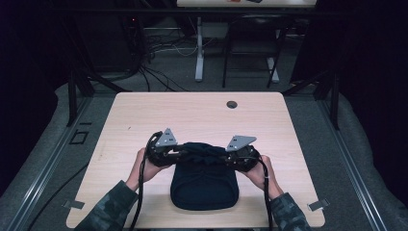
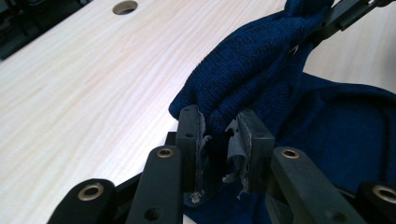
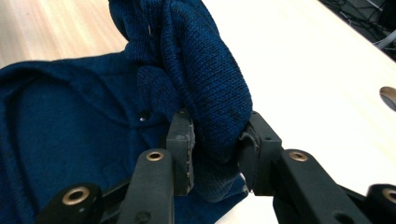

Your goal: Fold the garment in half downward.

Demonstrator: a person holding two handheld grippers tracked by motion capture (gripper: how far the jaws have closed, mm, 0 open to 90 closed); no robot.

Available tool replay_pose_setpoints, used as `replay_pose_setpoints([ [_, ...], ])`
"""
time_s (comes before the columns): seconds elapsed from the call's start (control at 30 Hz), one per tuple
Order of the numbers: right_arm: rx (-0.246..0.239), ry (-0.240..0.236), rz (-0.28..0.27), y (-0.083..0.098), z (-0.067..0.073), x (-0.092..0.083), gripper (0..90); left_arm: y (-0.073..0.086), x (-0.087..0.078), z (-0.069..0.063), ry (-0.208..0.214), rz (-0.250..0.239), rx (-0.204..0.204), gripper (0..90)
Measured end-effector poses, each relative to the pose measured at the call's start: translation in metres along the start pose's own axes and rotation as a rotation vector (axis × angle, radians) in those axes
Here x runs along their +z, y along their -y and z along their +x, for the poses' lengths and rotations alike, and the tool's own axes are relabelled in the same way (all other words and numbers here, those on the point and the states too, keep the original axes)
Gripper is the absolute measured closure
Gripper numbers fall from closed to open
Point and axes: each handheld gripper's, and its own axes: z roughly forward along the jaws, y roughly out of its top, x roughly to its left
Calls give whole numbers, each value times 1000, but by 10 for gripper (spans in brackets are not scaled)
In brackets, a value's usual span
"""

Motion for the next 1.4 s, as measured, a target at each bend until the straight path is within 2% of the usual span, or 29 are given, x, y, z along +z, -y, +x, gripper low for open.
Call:
replay_pose_setpoints([
  [0.33,4,-19,17,12,12,-2,651,19,0,-14,17,-39,-33,735],
  [0.63,13,-33,45,25,22,-2,652,34,5,-30,18,-31,-16,739],
  [0.87,20,-49,64,36,29,1,656,44,12,-32,51,-21,-41,740],
  [1.0,19,-45,83,41,33,4,658,46,15,-35,52,-14,-51,741],
  [1.1,29,-59,84,44,33,3,658,51,16,-37,64,-16,-68,741],
  [1.23,29,-61,88,46,36,3,658,55,18,-38,66,-2,-64,741],
  [1.3,13,-59,103,46,40,4,657,56,18,-39,64,1,-59,741],
  [1.4,22,-66,102,47,39,4,655,57,17,-40,65,4,-61,741],
])
